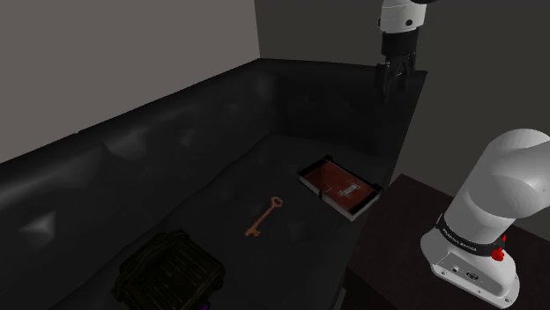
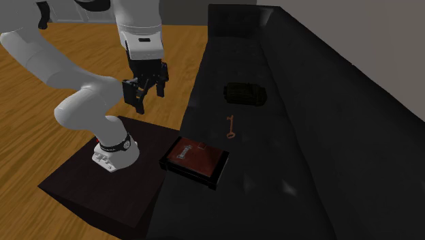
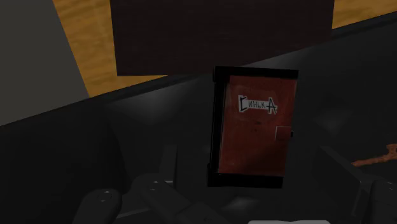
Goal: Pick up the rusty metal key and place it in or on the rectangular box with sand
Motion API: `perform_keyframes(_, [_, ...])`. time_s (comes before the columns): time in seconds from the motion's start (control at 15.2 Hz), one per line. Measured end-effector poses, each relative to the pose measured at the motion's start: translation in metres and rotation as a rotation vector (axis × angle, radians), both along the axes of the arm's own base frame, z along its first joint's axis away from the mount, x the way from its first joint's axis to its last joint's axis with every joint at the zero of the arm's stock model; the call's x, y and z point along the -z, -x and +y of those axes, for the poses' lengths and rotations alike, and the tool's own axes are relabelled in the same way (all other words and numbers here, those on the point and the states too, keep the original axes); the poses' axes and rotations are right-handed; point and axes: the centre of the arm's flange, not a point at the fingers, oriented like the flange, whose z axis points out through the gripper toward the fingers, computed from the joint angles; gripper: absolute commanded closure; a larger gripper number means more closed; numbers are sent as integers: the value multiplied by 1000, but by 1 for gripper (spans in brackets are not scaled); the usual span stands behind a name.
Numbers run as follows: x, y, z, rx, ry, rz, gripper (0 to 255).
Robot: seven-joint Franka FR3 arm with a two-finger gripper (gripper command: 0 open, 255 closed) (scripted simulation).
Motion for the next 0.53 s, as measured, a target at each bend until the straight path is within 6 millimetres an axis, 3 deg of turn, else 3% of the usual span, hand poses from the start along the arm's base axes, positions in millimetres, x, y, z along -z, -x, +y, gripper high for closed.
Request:
perform_keyframes(0.2, [11, -5, 9, -8, -2, 2, 0])
perform_keyframes(0.53, [48, -29, 54, -39, -11, 7, 0])
